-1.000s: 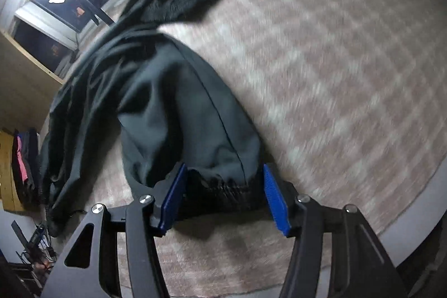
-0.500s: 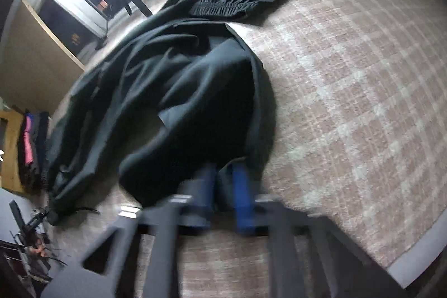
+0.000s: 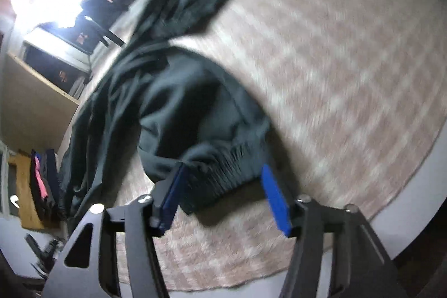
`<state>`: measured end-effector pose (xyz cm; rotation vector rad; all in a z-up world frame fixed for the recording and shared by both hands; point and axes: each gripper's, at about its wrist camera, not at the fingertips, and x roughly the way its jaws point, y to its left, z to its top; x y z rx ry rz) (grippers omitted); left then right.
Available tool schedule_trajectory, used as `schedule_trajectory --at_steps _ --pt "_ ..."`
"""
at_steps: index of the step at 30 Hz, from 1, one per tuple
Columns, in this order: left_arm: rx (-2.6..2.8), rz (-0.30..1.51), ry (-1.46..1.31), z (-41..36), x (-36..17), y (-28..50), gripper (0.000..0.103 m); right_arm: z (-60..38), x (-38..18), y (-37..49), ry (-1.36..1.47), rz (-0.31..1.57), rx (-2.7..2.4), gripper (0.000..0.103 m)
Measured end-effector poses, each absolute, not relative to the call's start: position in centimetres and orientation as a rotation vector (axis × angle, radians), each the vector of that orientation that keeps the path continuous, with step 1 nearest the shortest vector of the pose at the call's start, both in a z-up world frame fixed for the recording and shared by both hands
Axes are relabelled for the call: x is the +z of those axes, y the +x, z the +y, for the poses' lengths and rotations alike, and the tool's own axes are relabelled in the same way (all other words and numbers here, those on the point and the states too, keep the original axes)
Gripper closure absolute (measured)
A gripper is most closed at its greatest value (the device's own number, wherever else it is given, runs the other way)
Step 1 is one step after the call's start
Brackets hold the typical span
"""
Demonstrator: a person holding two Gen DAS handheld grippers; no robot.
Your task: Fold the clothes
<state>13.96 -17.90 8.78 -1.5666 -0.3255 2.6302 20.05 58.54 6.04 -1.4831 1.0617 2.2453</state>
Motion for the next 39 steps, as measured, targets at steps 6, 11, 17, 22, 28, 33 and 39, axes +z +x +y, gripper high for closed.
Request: schedule_trajectory --at_steps 6,11,17,22,28,33,39 --pt "2.625 -0.297 -1.603 -16.7 7.4 14.3 0.044 56.7 4.4 19.3 -1.477 1.114 2.209 0.043" --pt "2.56 -0.216 -1.643 -14.6 5.8 13.7 0.069 55.7 4.8 16.8 -1.41 1.074 2.294 0.099" --pt "2.599 -0.326 -1.564 -16.5 7.8 13.3 0.098 57.2 11.4 17.0 -1.285 0.894 2.45 0.1" --pt "2.643 -0.419 -1.431 -19.5 13.3 13.9 0.098 60.5 20.6 19.8 -1.096 0.715 2.533 0.1" --pt "2.668 -0.368 -1.374 -20.0 18.2 15.6 0.099 64.7 27.6 22.7 -0.918 0.556 2.487 0.1" --pt "2.66 -0.409 -1.441 -21.1 17.0 15.4 0.099 69.1 25.1 22.9 -0.921 0.535 2.309 0.1" --pt "2.625 -0.513 -1.596 -23.0 12.9 15.1 0.099 72.2 18.6 20.8 -1.107 0.531 2.164 0.1"
